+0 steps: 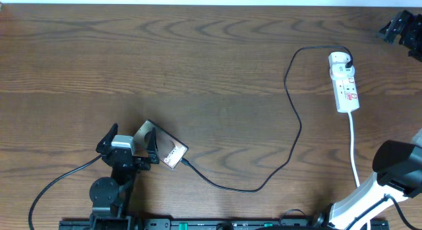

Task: Plug charger to phone and switch on socket

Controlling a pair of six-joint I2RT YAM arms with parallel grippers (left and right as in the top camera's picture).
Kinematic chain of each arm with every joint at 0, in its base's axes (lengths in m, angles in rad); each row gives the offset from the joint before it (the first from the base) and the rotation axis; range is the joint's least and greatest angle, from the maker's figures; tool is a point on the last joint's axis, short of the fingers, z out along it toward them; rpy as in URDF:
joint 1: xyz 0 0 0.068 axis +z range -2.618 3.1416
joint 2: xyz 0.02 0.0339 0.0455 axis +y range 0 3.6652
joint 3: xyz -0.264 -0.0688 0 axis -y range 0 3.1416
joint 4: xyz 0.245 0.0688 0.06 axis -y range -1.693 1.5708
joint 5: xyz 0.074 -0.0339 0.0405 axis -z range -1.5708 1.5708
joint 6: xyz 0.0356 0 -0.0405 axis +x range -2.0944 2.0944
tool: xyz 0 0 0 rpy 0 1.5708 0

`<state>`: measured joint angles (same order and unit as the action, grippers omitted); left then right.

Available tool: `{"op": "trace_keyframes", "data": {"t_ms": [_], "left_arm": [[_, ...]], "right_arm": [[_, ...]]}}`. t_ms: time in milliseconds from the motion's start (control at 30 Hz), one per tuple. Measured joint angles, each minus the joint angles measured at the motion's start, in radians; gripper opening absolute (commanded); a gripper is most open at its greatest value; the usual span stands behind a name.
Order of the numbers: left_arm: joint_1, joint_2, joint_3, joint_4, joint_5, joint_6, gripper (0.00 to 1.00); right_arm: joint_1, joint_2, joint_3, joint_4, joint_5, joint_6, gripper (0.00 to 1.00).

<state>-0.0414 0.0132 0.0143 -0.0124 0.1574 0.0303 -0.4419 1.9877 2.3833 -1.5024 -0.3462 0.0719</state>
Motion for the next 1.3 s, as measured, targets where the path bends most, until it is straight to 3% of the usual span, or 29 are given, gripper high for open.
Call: {"op": "trace_keyframes", "data": {"t_ms": [200, 600, 1033, 1167, 1300], "left_arm": [[0.000, 0.000, 0.000, 0.000, 0.000, 0.000, 0.97], [0.000, 0.000, 0.001, -0.003, -0.004, 0.000, 0.97], [0.000, 0.000, 0.001, -0.003, -0.003, 0.000, 0.97], [0.000, 0.000, 0.001, -0.003, -0.003, 0.000, 0.97], [0.000, 0.000, 0.002, -0.004, -0.004, 0.000, 0.97]], "right_arm": [[0.017, -0.065, -0.046, 0.003, 0.005, 0.000, 0.99], [0.155, -0.656, -0.107, 0.003, 0.004, -0.006, 0.99], [0.181, -0.806, -0.116, -0.073, 0.117, -0.055, 0.99], [0.198, -0.838, -0.182, 0.005, 0.137, -0.062, 0.99], [0.293, -0.948, -0.489, 0.357, 0.146, -0.069, 0.99]]}}
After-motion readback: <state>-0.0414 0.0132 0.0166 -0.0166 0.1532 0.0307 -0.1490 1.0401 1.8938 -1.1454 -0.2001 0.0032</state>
